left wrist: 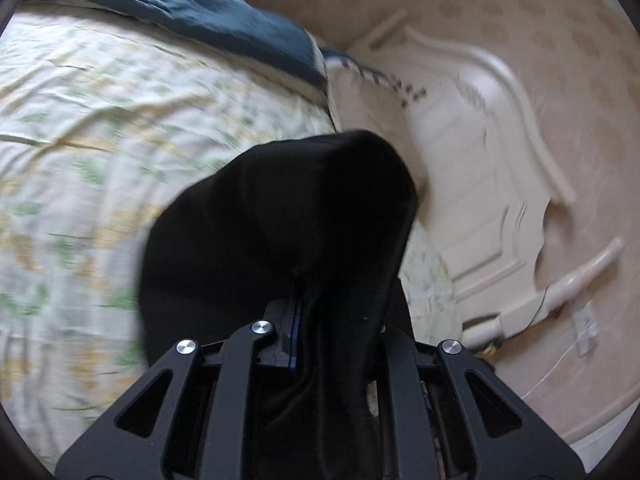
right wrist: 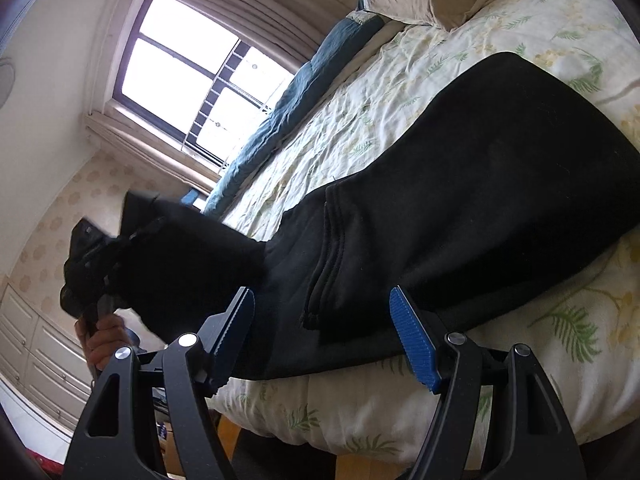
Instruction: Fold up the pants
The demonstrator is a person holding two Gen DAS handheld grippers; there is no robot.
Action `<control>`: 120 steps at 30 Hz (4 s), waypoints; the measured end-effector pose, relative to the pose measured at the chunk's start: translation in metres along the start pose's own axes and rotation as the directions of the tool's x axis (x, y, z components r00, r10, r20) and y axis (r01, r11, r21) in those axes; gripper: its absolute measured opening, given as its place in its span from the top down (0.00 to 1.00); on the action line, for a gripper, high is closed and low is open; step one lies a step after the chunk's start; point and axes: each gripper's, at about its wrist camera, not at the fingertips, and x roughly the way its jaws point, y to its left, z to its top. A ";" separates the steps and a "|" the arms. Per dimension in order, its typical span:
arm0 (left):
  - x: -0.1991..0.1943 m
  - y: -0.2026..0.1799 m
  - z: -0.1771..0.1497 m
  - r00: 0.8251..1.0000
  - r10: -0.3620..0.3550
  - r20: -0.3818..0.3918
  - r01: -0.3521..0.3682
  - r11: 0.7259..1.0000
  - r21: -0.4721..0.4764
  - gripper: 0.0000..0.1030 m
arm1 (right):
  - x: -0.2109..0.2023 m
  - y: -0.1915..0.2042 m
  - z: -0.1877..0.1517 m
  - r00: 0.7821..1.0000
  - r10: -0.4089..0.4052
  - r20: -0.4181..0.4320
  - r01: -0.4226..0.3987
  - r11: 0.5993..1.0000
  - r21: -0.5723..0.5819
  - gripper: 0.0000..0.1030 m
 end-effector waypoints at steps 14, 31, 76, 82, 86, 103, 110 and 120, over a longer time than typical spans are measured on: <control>0.153 -0.036 -0.058 0.929 0.352 -0.117 -0.317 0.917 0.240 0.87 | -0.014 -0.015 -0.017 1.000 0.010 -0.004 -0.010 0.999 0.047 0.32; 0.160 -0.073 -0.082 0.903 0.430 0.005 -0.396 0.826 0.400 0.35 | -0.026 -0.029 -0.025 0.999 -0.038 0.000 0.037 0.993 0.109 0.32; -0.017 0.124 -0.107 0.804 0.593 0.047 -0.593 0.805 -0.023 0.05 | 0.114 0.034 0.066 0.913 -0.152 -0.378 0.101 0.983 -0.152 0.24; -0.015 0.122 -0.109 0.807 0.589 0.048 -0.589 0.808 -0.017 0.05 | 0.120 0.042 0.057 0.894 -0.284 -0.347 0.186 0.939 -0.289 0.71; -0.015 0.117 -0.108 0.821 0.569 0.050 -0.570 0.822 -0.010 0.05 | 0.104 0.046 0.066 0.924 -0.200 -0.326 0.124 0.963 -0.241 0.86; 0.032 0.052 -0.094 0.899 0.437 0.017 -0.436 0.893 0.107 0.06 | -0.014 -0.019 0.133 0.954 -0.273 -0.127 0.252 0.955 -0.159 0.87; 0.055 0.038 -0.098 0.898 0.439 -0.015 -0.433 0.889 0.149 0.06 | -0.006 -0.079 0.125 0.966 -0.188 -0.177 0.187 0.982 -0.019 0.87; 0.061 0.041 -0.097 0.897 0.441 -0.025 -0.434 0.891 0.130 0.06 | -0.009 -0.098 0.119 0.984 -0.081 -0.161 0.091 0.994 0.057 0.87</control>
